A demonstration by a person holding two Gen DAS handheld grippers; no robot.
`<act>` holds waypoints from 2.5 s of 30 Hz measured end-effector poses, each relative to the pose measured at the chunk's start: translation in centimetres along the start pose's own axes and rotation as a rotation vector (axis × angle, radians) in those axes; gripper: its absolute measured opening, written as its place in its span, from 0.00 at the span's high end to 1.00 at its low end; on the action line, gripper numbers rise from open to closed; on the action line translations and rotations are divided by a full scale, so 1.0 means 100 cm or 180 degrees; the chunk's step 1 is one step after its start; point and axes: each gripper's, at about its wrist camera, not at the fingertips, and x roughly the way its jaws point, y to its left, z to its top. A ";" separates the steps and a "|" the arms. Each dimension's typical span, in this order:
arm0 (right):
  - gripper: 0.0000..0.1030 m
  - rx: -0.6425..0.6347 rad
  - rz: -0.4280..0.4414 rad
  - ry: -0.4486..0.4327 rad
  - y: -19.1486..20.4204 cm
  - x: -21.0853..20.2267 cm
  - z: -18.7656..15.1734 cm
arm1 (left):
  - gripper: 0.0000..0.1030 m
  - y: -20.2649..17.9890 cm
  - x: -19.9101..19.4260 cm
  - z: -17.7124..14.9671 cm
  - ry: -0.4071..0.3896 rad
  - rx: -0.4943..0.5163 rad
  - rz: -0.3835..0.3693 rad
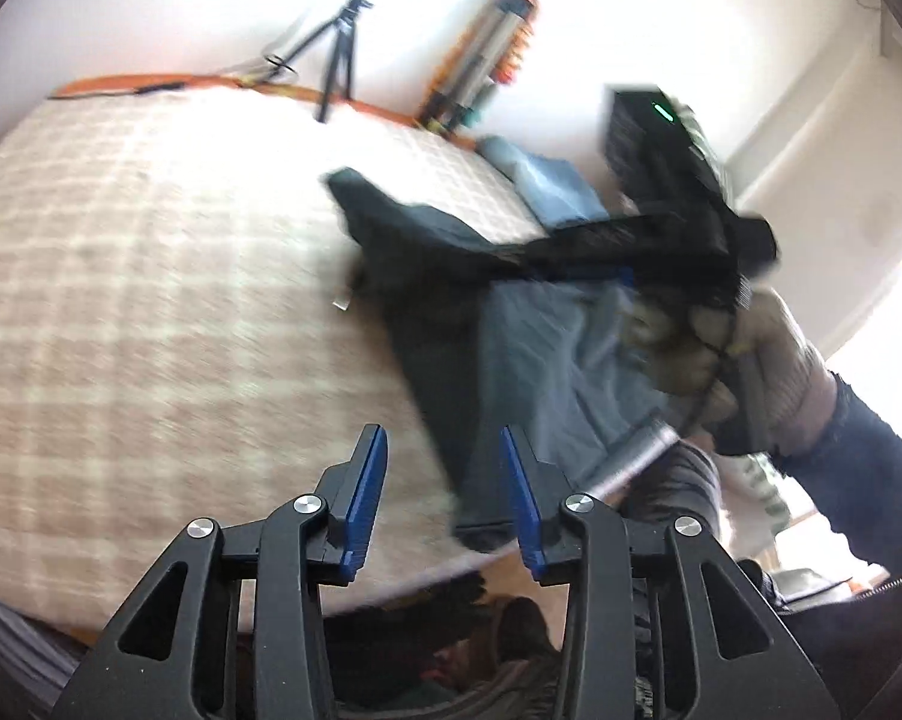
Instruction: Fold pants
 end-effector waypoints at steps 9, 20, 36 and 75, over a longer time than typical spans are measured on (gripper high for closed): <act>1.00 0.0110 0.0070 -0.0258 -0.015 -0.038 -0.008 | 0.64 0.025 0.019 0.012 0.0042 -0.0174 0.0070; 1.00 0.0154 -0.0328 -0.0579 -0.059 -0.129 -0.023 | 0.64 -0.003 0.052 0.022 0.0227 -0.0010 -0.0151; 1.00 0.0654 -0.0925 -0.0605 -0.209 -0.201 -0.072 | 0.64 -0.121 0.125 0.035 0.0661 0.0696 -0.0765; 0.38 0.0741 -0.0151 -0.0490 -0.292 -0.191 -0.019 | 0.58 -0.216 0.172 0.023 0.0756 0.1370 -0.0826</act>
